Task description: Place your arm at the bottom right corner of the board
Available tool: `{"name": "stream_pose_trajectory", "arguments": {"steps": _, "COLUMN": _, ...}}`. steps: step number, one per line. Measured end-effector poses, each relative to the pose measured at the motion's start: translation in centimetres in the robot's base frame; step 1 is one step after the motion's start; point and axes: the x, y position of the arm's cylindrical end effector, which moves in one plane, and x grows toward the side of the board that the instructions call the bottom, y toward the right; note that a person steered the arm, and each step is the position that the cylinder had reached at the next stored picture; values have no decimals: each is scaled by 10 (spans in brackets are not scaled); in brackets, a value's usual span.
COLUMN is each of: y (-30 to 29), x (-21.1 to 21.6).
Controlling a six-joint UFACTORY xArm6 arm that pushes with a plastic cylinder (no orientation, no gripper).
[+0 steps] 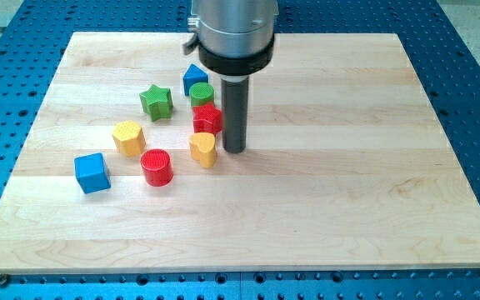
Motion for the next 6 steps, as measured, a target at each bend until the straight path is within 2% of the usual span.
{"name": "stream_pose_trajectory", "arguments": {"steps": 3, "y": 0, "x": 68}}
{"name": "stream_pose_trajectory", "arguments": {"steps": 4, "y": 43, "x": 90}}
{"name": "stream_pose_trajectory", "arguments": {"steps": 6, "y": 213, "x": 155}}
